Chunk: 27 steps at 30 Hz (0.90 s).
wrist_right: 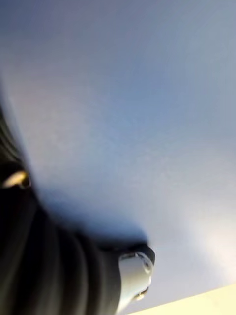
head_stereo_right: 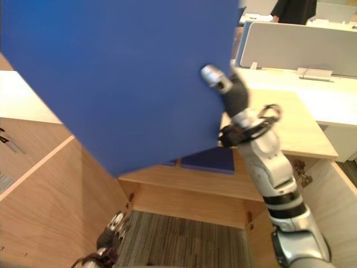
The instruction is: Walk over to the cabinet, pick up the folder, carry it to the office cabinet, place the folder inside the office cabinet, then close the office cabinet door
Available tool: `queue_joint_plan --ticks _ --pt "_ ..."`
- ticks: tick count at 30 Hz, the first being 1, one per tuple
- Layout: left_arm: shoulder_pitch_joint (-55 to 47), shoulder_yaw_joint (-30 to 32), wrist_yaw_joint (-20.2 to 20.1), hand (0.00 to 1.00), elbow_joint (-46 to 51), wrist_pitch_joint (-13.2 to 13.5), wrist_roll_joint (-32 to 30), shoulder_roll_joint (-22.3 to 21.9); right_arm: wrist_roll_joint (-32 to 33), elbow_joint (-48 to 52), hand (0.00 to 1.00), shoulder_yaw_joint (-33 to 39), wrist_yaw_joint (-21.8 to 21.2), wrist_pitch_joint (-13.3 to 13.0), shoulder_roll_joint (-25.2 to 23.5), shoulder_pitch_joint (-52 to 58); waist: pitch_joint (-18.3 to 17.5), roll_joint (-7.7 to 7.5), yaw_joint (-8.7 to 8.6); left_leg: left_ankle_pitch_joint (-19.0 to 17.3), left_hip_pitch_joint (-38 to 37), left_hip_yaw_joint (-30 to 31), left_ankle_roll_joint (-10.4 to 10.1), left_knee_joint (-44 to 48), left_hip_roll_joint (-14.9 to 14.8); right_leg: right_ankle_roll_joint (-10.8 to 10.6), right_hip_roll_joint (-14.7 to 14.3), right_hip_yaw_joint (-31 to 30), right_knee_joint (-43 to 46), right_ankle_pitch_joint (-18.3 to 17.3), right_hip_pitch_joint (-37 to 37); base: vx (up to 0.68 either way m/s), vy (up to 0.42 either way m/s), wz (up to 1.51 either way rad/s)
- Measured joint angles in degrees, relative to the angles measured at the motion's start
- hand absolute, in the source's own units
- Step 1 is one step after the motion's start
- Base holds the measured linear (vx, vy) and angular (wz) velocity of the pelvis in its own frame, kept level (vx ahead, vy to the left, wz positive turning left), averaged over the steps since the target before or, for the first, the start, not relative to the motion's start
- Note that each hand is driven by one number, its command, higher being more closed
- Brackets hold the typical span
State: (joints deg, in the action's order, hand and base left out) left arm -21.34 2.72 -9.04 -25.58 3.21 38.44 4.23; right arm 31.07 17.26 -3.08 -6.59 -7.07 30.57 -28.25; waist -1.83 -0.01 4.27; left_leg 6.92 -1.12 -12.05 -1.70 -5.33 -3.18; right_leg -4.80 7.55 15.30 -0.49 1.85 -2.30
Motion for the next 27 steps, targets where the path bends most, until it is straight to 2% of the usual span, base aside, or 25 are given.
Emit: queue_joint_plan --ticks 2,5,7,9,13,15,17,20,22,27 --pt "0.3 2.0 0.5 0.00 -2.3 0.0 -0.4 -0.5 -5.8 0.2 1.00 0.6 1.5 -0.9 -1.5 1.7 -0.1 0.03 -0.12 0.0 -0.1 0.0 0.0 0.0 0.0 0.0 0.0 0.0 0.0 0.0 0.0 -0.05 0.008 0.00" --pt "2.0 6.3 1.2 0.00 -10.3 0.0 -2.3 -1.7 -12.3 0.1 1.00 -1.9 2.7 -0.8 -2.9 6.8 0.0 0.03 -0.28 0.1 0.0 0.0 0.0 0.0 -0.2 0.2 0.0 0.0 -0.2 -0.2 0.0 -0.04 0.004 0.00" --pt "2.1 6.7 1.5 0.00 -17.9 0.0 -7.0 -1.1 -14.3 -0.1 1.00 -7.7 0.8 -0.7 -1.3 9.6 0.0 -0.05 -0.90 0.0 0.0 0.0 0.0 0.0 -0.3 0.4 0.0 -0.1 -1.0 0.0 -0.4 -0.02 0.001 0.00" --pt "2.1 6.8 1.8 0.00 -21.9 -0.2 -8.9 -1.0 -14.2 -0.3 1.00 -11.9 -0.8 -0.6 -0.7 11.1 0.0 -0.13 -1.07 0.0 0.0 0.0 0.0 0.0 -0.3 0.4 0.2 -0.2 -1.1 0.1 -0.4 0.00 0.000 0.00" --pt "3.1 8.2 2.2 0.00 -28.2 -0.4 -13.1 1.0 -15.4 -2.7 1.00 -25.1 -5.5 0.0 0.0 14.1 0.2 -0.36 -0.88 0.0 0.0 -0.1 0.0 0.0 -0.8 0.6 -0.4 -0.5 -1.4 0.4 -0.5 0.00 0.000 0.00" --pt "3.5 9.1 3.1 0.00 -29.8 -0.3 -14.7 1.2 -19.1 -6.7 1.00 -30.3 -7.6 -0.2 0.2 14.3 0.4 -0.44 -0.80 -0.2 0.0 -0.1 -0.4 0.0 -0.9 0.6 -0.6 -0.6 -1.7 0.4 -0.6 0.00 0.000 0.00" --pt "5.0 9.3 3.7 0.00 -32.2 -0.3 -16.5 1.6 -23.4 -17.3 1.00 -35.9 -9.1 -0.3 0.8 14.0 0.8 -0.42 -0.21 -0.3 0.1 -0.1 -0.4 0.0 -0.9 0.6 -0.7 -0.6 -1.9 0.4 -0.6 0.00 0.000 0.00" --pt "6.8 9.2 4.6 0.00 -32.9 -0.3 -18.2 1.8 -29.8 -29.7 1.00 -41.9 -11.6 1.2 2.4 10.7 2.9 -0.18 0.22 -0.3 0.4 0.1 -0.4 0.0 -0.9 0.5 -0.7 -0.5 -1.9 0.3 -0.4 -0.03 0.005 0.03" --pt "8.2 9.0 5.3 0.00 -33.4 -0.3 -18.7 1.8 -32.8 -36.0 1.00 -42.0 -11.6 1.5 2.3 10.2 4.1 -0.01 0.82 -0.3 1.4 0.4 -0.3 0.0 -0.9 0.5 -0.7 -0.2 -2.0 0.4 0.4 -0.04 0.006 0.05" --pt "10.6 8.9 7.0 0.00 -33.1 -0.3 -20.0 1.6 -39.6 -50.3 1.00 -39.2 -10.1 2.0 -0.5 3.2 7.3 2.05 1.40 0.2 2.1 0.9 0.0 0.3 -0.5 0.5 -1.0 0.2 -2.0 1.2 0.7 0.02 -0.005 0.03"
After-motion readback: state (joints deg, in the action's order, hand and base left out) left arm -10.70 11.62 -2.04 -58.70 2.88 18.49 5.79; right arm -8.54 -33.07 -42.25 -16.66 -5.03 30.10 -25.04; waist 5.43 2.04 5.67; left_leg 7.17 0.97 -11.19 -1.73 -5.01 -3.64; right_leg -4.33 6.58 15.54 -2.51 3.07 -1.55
